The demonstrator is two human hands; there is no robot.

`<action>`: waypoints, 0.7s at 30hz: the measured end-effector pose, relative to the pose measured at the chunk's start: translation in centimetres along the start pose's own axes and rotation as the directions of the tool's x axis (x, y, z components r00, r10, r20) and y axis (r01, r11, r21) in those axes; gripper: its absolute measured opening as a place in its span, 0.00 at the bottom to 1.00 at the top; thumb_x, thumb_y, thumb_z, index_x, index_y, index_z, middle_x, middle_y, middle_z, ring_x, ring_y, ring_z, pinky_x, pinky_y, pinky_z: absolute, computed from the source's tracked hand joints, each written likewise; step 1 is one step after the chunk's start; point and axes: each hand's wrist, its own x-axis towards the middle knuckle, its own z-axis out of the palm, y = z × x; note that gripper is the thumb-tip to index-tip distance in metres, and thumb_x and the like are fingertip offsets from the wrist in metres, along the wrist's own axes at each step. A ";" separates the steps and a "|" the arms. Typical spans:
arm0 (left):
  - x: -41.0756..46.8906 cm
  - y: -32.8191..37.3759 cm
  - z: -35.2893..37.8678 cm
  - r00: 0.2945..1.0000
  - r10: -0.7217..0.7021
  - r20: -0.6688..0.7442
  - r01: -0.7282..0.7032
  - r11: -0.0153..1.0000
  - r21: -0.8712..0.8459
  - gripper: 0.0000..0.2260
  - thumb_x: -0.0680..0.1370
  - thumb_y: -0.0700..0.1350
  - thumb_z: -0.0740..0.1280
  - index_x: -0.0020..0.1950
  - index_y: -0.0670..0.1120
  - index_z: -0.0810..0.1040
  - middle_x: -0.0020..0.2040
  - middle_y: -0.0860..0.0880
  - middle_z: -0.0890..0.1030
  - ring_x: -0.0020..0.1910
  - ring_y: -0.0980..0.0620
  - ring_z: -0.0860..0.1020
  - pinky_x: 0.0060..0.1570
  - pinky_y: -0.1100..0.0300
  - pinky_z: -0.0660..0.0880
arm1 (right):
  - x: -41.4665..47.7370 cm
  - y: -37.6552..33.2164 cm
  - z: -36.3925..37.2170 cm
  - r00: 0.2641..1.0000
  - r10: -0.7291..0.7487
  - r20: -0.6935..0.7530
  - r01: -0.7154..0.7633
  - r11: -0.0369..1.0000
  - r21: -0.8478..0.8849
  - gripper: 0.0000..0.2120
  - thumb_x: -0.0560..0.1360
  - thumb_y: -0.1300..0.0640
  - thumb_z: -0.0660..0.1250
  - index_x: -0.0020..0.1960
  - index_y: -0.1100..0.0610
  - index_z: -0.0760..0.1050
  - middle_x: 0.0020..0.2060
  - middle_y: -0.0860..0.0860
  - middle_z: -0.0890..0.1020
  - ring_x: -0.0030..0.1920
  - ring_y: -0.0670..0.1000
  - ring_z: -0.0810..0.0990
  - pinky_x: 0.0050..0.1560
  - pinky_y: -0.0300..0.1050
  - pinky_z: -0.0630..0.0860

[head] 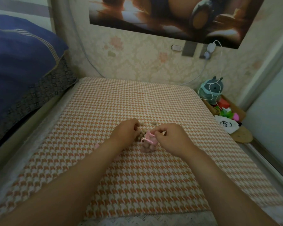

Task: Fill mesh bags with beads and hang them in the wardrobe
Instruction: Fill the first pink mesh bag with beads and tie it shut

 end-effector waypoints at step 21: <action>-3.6 5.2 -2.1 0.996 0.089 0.006 -0.082 0.941 -0.330 0.03 0.76 0.47 0.71 0.47 0.54 0.80 0.45 0.58 0.82 0.41 0.60 0.80 0.41 0.66 0.77 | -0.5 -0.2 -0.8 0.996 0.045 0.082 -0.045 0.999 -0.003 0.13 0.77 0.57 0.62 0.48 0.49 0.85 0.55 0.49 0.85 0.48 0.46 0.81 0.44 0.42 0.73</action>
